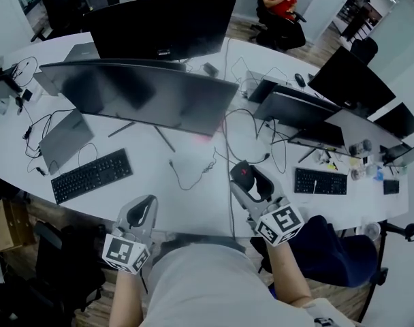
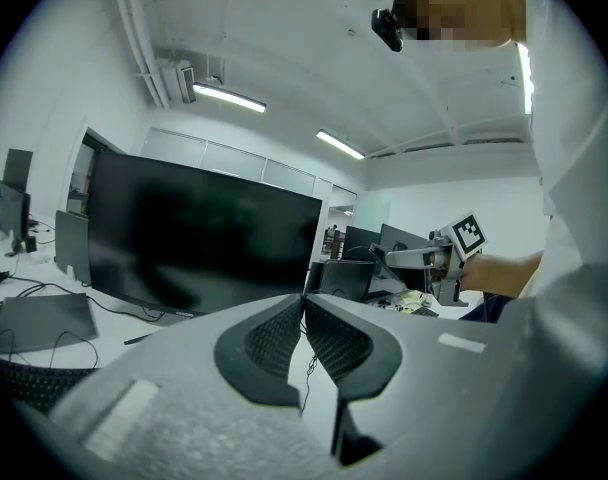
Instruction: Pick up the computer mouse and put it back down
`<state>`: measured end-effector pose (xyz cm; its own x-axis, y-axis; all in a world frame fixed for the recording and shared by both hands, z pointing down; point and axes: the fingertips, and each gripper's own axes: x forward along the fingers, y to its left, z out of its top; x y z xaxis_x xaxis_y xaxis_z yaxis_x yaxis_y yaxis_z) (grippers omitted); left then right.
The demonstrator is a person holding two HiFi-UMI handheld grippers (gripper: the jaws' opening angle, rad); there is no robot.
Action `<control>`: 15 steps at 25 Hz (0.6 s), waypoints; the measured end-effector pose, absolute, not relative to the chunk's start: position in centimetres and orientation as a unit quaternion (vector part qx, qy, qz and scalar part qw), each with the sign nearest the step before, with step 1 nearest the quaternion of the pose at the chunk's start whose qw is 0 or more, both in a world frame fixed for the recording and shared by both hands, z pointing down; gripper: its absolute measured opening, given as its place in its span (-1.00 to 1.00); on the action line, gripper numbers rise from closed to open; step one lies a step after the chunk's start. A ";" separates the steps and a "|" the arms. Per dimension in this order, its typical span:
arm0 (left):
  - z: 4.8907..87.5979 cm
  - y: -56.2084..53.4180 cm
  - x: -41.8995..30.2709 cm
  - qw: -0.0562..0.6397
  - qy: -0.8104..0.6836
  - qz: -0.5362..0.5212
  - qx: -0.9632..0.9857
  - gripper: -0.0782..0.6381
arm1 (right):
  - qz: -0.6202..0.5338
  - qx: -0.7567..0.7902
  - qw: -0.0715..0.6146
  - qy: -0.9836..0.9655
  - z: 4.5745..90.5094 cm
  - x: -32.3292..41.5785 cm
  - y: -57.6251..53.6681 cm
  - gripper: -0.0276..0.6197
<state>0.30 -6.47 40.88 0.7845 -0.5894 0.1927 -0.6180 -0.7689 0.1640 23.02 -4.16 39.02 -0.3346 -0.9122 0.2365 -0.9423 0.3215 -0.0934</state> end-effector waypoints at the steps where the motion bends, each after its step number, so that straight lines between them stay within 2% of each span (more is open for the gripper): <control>1: 41.0 -6.3 -0.1 0.112 -0.328 0.067 0.936 -0.73 | 0.109 0.568 0.073 -0.812 39.3 22.8 -4.5 -0.06; 15: 42.4 -3.8 -6.4 0.140 -0.433 0.073 0.887 -0.73 | 0.134 0.484 0.126 -0.856 44.5 17.2 -9.9 -0.06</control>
<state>-6.43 -3.77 42.41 0.6142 -0.7483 0.2507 -0.7891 -0.5854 0.1862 17.20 -9.92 44.51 -0.5005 -0.7941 0.3448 -0.8615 0.4962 -0.1077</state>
